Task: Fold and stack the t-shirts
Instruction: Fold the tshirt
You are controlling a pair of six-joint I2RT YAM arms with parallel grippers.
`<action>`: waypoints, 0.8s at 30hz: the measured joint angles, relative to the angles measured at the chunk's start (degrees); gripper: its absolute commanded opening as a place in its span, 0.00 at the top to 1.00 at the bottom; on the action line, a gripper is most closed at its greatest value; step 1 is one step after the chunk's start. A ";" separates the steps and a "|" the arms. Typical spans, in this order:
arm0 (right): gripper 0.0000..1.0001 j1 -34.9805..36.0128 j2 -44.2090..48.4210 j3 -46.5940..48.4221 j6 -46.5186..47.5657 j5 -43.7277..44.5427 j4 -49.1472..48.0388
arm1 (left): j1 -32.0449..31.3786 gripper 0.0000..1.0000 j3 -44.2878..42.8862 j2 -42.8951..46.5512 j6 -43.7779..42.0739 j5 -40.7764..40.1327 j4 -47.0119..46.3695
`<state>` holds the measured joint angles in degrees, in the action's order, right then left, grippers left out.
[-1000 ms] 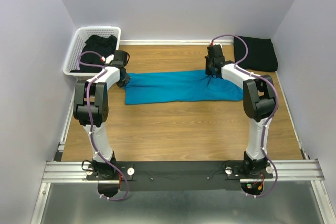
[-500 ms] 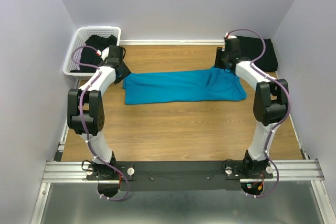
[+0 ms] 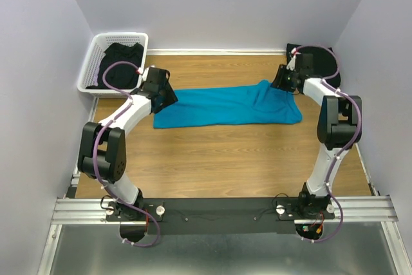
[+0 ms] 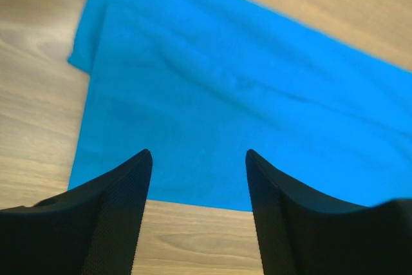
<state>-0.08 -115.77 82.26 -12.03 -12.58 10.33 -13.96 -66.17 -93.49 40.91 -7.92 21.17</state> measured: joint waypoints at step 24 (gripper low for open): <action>0.53 -13.03 22.82 -35.43 -16.96 5.42 -3.32 | 5.35 0.43 14.36 -1.97 0.76 6.93 -9.57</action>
<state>-13.10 -92.95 46.83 -28.99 -7.16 7.01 -8.60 -51.81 -95.46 41.67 -0.99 11.60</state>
